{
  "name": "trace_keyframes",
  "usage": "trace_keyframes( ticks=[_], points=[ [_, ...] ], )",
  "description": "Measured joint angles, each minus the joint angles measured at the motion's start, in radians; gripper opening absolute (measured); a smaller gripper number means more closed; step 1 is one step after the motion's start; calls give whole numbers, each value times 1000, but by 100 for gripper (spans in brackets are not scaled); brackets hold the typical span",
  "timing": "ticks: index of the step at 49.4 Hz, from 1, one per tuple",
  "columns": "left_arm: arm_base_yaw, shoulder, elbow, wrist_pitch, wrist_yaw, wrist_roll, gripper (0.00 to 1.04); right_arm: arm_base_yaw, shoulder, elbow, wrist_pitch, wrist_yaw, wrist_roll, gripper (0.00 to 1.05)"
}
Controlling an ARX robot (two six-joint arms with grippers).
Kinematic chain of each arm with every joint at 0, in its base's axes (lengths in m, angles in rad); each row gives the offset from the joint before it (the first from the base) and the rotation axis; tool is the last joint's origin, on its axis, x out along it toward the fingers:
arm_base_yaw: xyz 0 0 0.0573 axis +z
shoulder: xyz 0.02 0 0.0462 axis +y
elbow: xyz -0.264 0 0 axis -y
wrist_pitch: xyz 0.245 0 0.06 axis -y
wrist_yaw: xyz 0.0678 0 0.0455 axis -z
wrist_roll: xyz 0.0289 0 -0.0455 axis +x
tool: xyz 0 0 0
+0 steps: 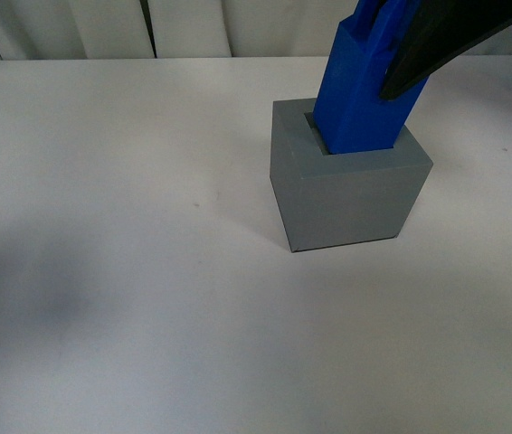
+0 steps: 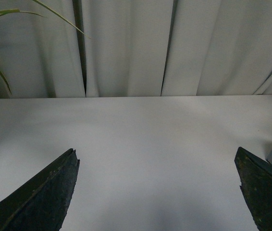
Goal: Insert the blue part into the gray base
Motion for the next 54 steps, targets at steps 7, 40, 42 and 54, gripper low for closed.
trace_keyframes(
  ticks=[7, 40, 42, 54],
  points=[
    [0, 0, 0, 0, 0, 0, 99, 0, 0, -18, 11, 0, 0, 46],
    [0, 0, 0, 0, 0, 0, 99, -71, -179, -190, 219, -203, 77, 97],
    [0, 0, 0, 0, 0, 0, 99, -91, -238, -246, 258, -232, 92, 97],
    [0, 0, 0, 0, 0, 0, 99, -200, -548, -613, 550, -399, 240, 97]
  ],
)
